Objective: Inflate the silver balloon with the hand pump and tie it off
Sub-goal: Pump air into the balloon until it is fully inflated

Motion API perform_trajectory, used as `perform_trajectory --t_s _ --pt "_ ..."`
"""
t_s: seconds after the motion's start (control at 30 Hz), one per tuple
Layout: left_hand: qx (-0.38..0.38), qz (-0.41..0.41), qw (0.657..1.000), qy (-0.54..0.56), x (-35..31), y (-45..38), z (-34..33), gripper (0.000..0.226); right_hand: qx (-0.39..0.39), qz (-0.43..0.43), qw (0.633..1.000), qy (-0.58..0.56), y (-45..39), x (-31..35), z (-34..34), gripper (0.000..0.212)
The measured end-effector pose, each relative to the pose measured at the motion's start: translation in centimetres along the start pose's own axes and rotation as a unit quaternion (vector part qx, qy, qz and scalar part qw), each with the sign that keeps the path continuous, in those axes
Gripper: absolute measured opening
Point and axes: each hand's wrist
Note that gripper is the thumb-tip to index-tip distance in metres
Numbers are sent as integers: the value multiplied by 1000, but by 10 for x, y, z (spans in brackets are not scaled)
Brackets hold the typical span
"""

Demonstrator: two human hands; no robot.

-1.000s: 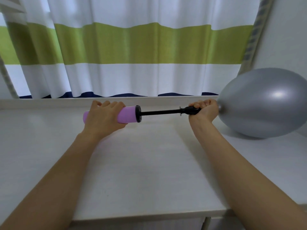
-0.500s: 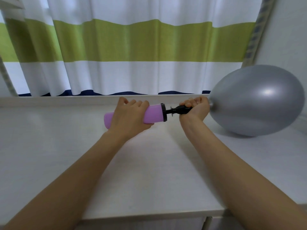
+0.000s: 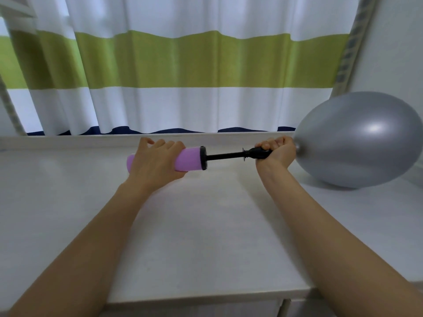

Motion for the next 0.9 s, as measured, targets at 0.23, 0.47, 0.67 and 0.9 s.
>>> perform_trajectory --t_s 0.23,0.47,0.67,0.9 --pt "29 51 998 12 24 7 0 38 -31 28 999 -11 -10 11 7 32" --pt "10 -19 1000 1 -20 -7 3 43 -10 22 999 -25 -3 3 3 33" --pt "-11 -32 999 2 -55 -9 2 45 25 -11 1000 0 10 -16 -4 37" --pt "-15 -36 999 19 -50 -8 -7 41 25 -21 999 28 8 -14 -4 36"
Point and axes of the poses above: each hand's wrist, its own y-axis away from the middle knuckle, its own z-axis out of the back of the hand, x = y × z, and after that the axes turned 2 degrees about y, right-handed
